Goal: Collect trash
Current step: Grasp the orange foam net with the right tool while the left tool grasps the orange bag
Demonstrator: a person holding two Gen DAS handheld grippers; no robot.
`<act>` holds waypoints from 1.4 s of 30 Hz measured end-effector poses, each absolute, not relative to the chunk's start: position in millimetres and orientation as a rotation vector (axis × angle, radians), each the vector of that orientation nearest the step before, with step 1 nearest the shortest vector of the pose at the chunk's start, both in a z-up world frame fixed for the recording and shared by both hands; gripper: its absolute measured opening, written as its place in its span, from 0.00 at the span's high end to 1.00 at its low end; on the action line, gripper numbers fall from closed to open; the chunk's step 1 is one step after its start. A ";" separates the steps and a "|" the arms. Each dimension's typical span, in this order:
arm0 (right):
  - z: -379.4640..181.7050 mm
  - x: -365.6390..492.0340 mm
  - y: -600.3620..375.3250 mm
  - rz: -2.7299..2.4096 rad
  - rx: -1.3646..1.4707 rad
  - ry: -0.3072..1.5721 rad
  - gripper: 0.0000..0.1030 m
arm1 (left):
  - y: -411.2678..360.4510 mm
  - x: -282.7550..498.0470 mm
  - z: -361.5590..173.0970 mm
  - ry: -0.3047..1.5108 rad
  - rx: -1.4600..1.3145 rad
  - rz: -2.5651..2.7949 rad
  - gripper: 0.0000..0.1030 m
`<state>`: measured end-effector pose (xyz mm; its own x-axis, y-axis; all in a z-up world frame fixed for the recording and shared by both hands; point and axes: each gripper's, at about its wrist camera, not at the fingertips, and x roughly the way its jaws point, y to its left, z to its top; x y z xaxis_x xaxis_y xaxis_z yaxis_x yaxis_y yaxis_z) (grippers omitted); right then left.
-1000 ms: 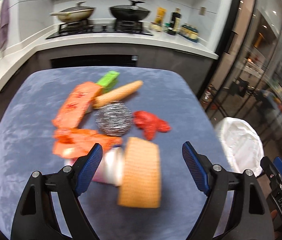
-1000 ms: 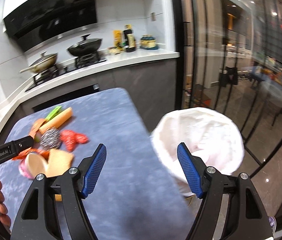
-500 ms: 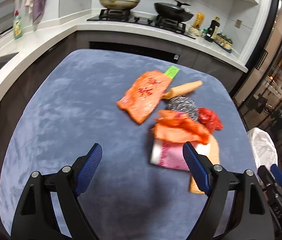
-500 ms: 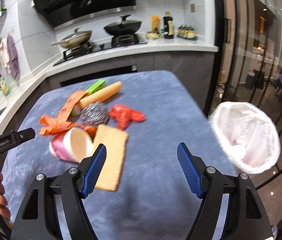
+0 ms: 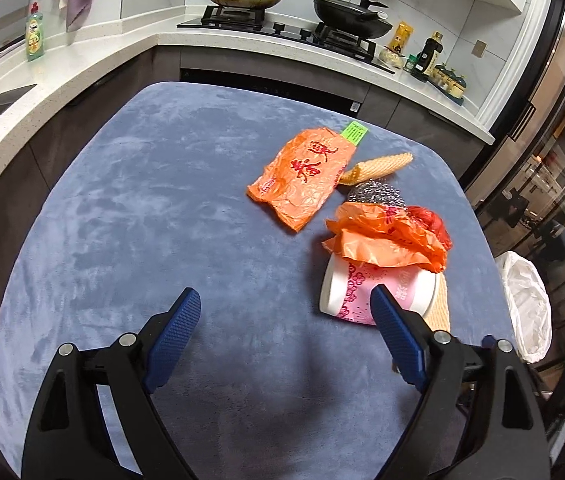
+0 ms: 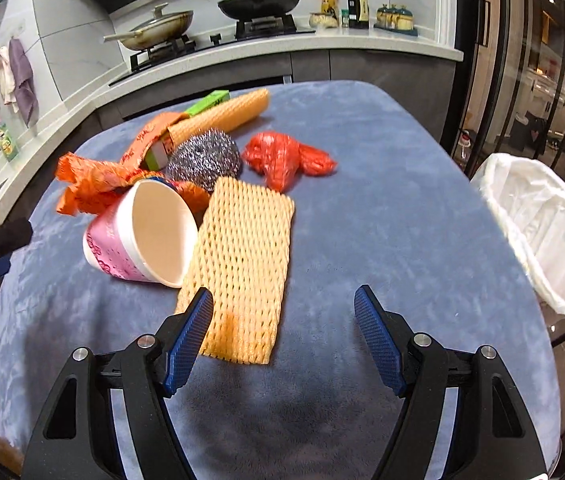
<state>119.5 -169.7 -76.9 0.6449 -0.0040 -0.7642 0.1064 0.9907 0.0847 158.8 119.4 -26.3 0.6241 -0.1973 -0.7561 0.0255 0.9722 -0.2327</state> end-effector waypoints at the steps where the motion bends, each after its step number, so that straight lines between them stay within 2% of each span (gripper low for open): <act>1: -79.5 120.8 -169.1 -0.062 0.124 0.873 0.35 | 118.1 159.2 -26.1 0.889 -0.206 -0.134 0.20; 9: -100.5 127.7 -164.4 -0.039 0.135 0.917 0.54 | 107.2 162.9 -23.7 0.878 -0.202 -0.148 0.15; 12: -100.3 128.9 -162.3 -0.015 0.136 0.912 0.66 | 102.7 165.7 -23.8 0.881 -0.200 -0.152 0.15; 14: -100.4 128.1 -161.0 0.006 0.141 0.912 0.79 | 100.7 167.1 -24.3 0.885 -0.202 -0.155 0.15; 16: -99.0 126.4 -157.6 0.012 0.124 0.904 0.84 | 98.1 168.3 -23.9 0.887 -0.204 -0.158 0.15; 17: -98.0 125.5 -156.8 0.010 0.119 0.901 0.91 | 96.6 168.7 -23.3 0.887 -0.206 -0.161 0.15; 32: -70.0 110.8 -195.5 -0.038 0.193 0.826 0.92 | 54.0 196.6 -10.8 0.903 -0.271 -0.192 0.15; 35: -66.8 107.7 -200.6 -0.045 0.199 0.816 0.92 | 44.2 204.6 -14.4 0.917 -0.263 -0.173 0.20; 38: -64.8 105.8 -205.1 -0.048 0.207 0.811 0.92 | 37.4 208.7 -17.5 0.924 -0.244 -0.165 0.37; 42: -62.5 103.4 -212.9 -0.051 0.219 0.804 0.92 | 35.3 210.9 -21.7 0.949 -0.242 -0.183 0.67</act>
<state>103.4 -212.9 -62.5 0.6942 0.0380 -0.7188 0.1284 0.9761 0.1755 210.9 35.3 -21.7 0.5703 -0.2603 -0.7791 0.0487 0.9575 -0.2843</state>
